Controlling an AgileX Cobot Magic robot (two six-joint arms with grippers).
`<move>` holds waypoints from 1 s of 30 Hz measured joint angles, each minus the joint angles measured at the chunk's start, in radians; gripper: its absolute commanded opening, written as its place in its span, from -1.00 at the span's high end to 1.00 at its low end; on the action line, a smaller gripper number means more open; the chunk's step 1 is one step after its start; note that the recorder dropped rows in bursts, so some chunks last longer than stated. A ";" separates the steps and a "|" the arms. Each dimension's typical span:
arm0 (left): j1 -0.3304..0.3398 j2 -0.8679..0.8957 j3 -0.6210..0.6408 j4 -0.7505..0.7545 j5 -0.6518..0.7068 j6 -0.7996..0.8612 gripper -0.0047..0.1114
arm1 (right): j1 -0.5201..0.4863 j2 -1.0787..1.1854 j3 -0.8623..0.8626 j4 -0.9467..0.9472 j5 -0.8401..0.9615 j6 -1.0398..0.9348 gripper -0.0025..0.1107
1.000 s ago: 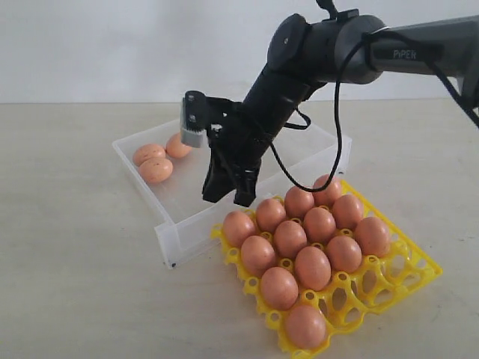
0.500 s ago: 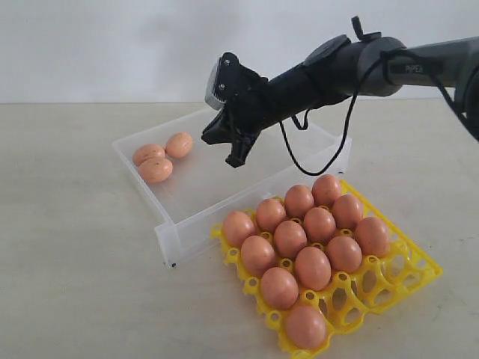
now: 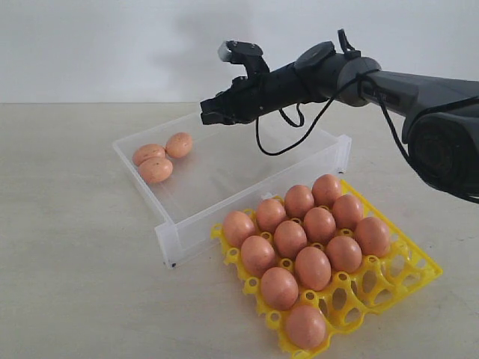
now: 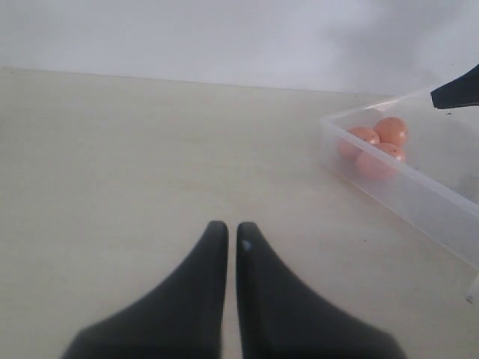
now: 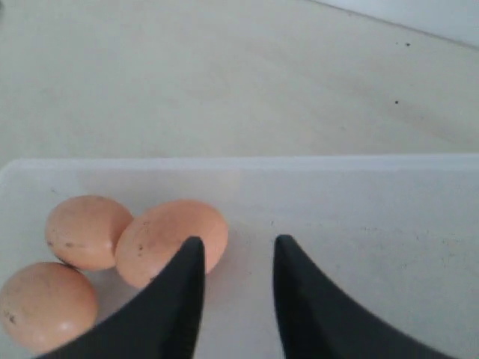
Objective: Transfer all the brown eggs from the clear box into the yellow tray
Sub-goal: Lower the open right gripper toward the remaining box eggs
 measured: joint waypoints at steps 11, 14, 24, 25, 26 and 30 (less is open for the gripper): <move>0.000 0.000 0.000 0.000 0.000 0.000 0.85 | 0.015 0.002 0.000 -0.074 -0.068 0.124 0.37; 0.000 0.000 0.000 0.000 0.000 0.000 0.85 | 0.039 0.012 0.000 -0.139 -0.058 0.124 0.39; 0.000 0.000 0.000 0.000 0.000 0.000 0.85 | 0.043 0.004 0.000 -0.354 0.244 0.132 0.39; 0.000 0.000 0.000 0.000 0.000 0.000 0.85 | 0.041 0.002 -0.002 -0.359 0.280 0.132 0.39; 0.000 0.000 0.000 0.000 0.000 0.000 0.85 | 0.042 0.000 -0.005 -0.369 0.322 0.132 0.39; 0.000 0.000 0.000 0.000 0.000 0.000 0.85 | 0.042 -0.009 -0.006 -0.402 0.444 0.132 0.39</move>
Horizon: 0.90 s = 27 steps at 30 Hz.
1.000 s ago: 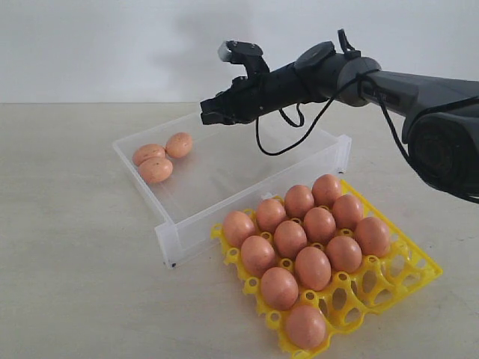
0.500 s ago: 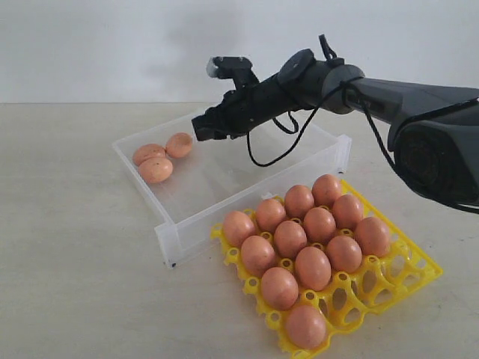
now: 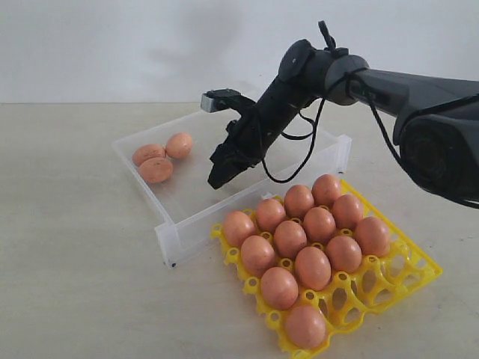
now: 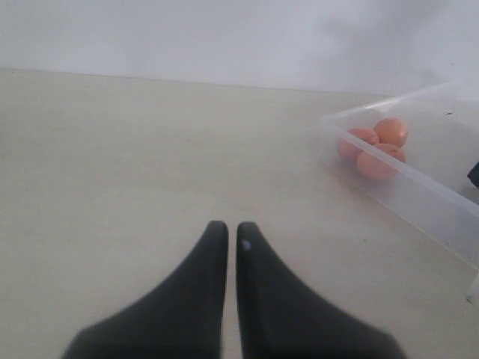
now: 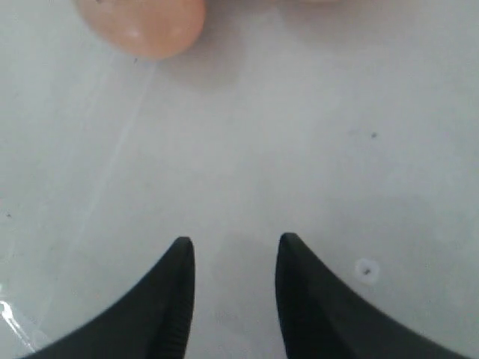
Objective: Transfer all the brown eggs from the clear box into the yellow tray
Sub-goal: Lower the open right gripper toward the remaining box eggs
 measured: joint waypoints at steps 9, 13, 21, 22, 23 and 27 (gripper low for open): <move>0.000 0.000 0.000 0.000 0.000 0.000 0.85 | 0.000 -0.021 -0.004 -0.138 0.021 0.125 0.39; 0.000 0.000 0.000 0.000 0.000 0.000 0.85 | 0.000 -0.046 -0.004 -0.285 0.021 0.232 0.39; 0.000 0.000 0.000 0.000 0.000 0.000 0.85 | 0.000 -0.084 0.011 -0.384 0.030 0.320 0.39; 0.000 0.000 0.000 0.000 0.000 0.000 0.85 | 0.000 -0.092 0.023 -0.384 0.030 0.329 0.39; 0.000 0.000 0.000 0.000 0.000 0.000 0.85 | 0.000 -0.099 0.038 -0.386 0.030 0.331 0.39; 0.000 0.000 0.000 0.000 0.000 0.000 0.85 | 0.000 -0.141 0.152 -0.391 0.027 0.335 0.39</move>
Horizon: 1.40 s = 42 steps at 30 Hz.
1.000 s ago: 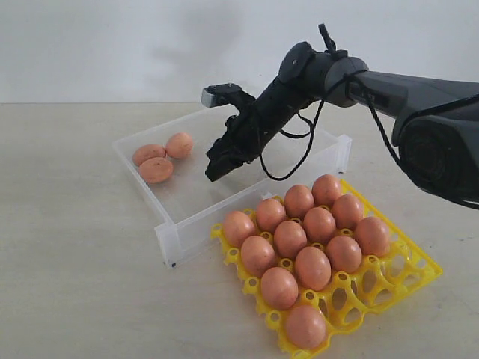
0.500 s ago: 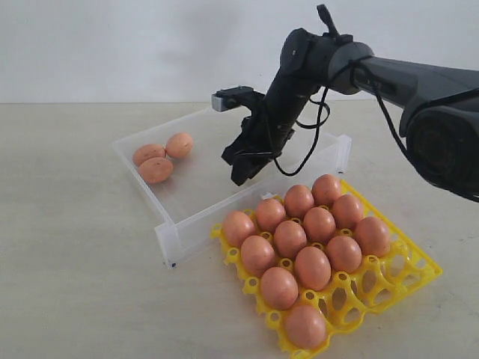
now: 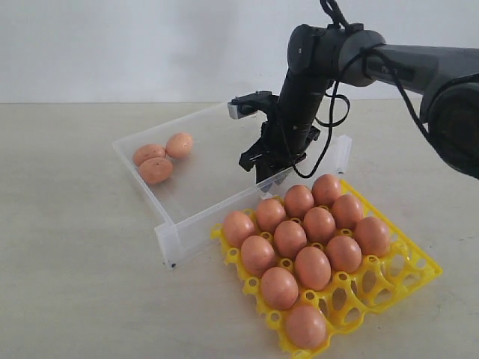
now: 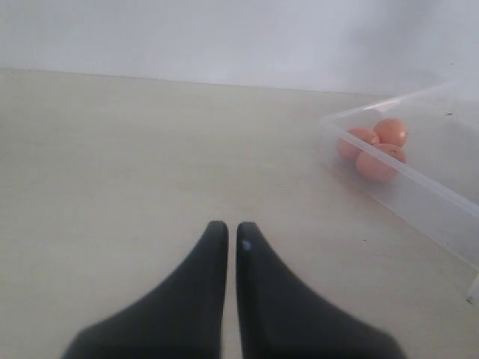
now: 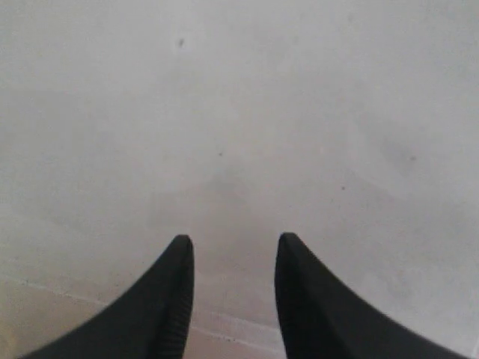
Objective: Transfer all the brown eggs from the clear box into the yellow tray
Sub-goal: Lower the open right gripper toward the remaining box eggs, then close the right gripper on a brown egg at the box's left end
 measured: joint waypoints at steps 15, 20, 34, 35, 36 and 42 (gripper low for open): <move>0.000 0.000 0.000 0.000 0.000 0.000 0.85 | 0.000 -0.060 0.108 0.087 -0.022 -0.173 0.39; 0.000 0.000 0.000 0.000 0.000 0.000 0.85 | 0.006 -0.067 0.110 0.317 -0.221 -0.479 0.32; 0.000 0.000 0.000 0.000 0.000 0.000 0.85 | 0.105 -0.058 0.112 0.537 -0.388 -1.253 -0.16; 0.000 0.000 0.000 0.000 0.000 0.000 0.85 | 0.105 -0.058 0.112 0.560 -0.394 -1.251 -0.16; 0.000 0.000 0.000 0.000 0.000 0.000 0.85 | 0.106 -0.058 0.112 0.575 -0.397 -1.248 -0.16; 0.000 0.000 0.000 0.000 0.000 0.000 0.85 | 0.106 -0.058 0.112 0.586 -0.288 -1.105 -0.16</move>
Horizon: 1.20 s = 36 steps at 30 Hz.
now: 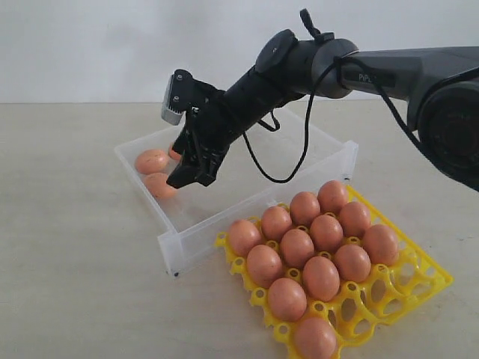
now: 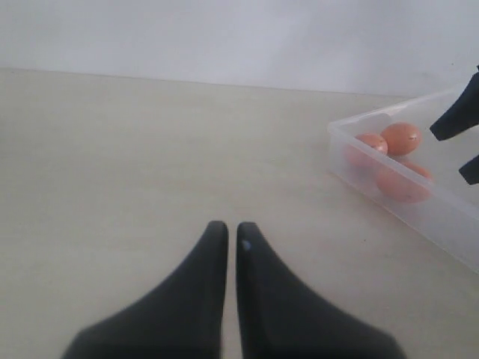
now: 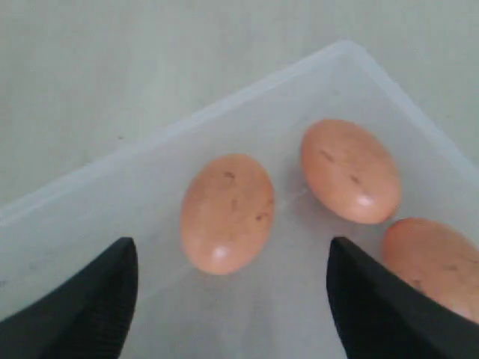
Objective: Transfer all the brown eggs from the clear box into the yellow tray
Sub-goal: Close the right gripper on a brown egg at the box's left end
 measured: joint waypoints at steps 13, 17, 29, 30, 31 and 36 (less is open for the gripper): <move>0.000 0.000 0.000 0.000 0.000 0.000 0.85 | -0.002 0.003 -0.002 -0.523 0.213 0.683 -0.16; 0.000 0.000 0.000 0.000 0.000 0.000 0.85 | 0.002 0.001 0.011 -0.301 0.284 0.604 -0.16; 0.000 0.000 0.000 0.000 0.000 0.000 0.85 | 0.152 0.000 0.012 -0.328 -0.115 0.410 -0.16; 0.000 0.000 0.000 0.000 0.000 0.000 0.85 | 0.157 0.000 0.012 -0.333 -0.131 0.408 -0.16; 0.000 0.000 0.000 0.000 0.000 0.000 0.85 | 0.159 0.000 0.012 -0.334 -0.144 0.403 -0.16; 0.000 0.000 0.000 0.000 0.000 0.000 0.85 | 0.165 0.000 0.012 -0.341 -0.173 0.412 -0.16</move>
